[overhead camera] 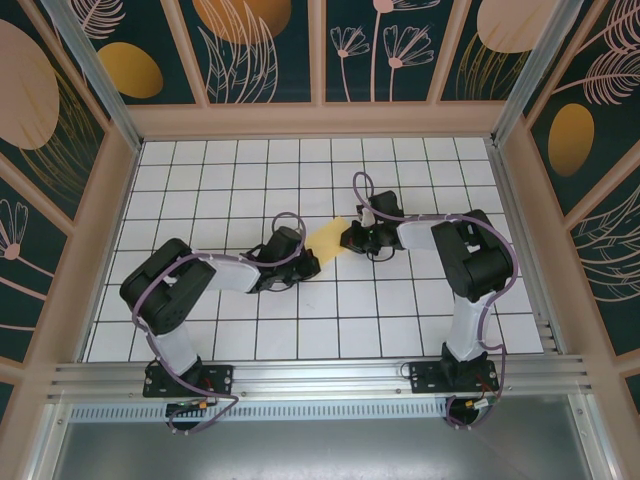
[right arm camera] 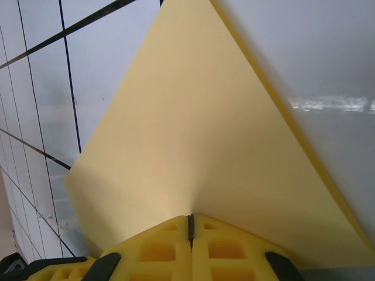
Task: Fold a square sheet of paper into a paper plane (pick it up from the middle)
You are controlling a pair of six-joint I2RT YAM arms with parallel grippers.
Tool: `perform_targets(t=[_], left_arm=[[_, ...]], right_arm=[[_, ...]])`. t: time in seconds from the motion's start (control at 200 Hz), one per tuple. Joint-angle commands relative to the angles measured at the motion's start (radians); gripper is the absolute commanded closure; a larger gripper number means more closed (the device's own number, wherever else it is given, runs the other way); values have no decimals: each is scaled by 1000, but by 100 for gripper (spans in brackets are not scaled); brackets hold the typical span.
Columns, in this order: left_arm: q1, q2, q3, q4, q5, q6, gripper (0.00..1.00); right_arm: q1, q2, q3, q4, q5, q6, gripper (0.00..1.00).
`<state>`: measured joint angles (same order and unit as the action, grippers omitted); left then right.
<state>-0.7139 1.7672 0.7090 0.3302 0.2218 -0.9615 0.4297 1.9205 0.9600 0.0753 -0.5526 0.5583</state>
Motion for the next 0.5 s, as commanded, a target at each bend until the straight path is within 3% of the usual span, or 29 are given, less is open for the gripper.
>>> perform_targets(t=[0.0, 0.495], left_arm=[[15, -6, -72, -163, -47, 4, 100], [53, -106, -136, -183, -59, -6, 100]], right_arm=[[-12, 103, -47, -140, 152, -26, 100], [-17, 105, -50, -144, 163, -31, 100]])
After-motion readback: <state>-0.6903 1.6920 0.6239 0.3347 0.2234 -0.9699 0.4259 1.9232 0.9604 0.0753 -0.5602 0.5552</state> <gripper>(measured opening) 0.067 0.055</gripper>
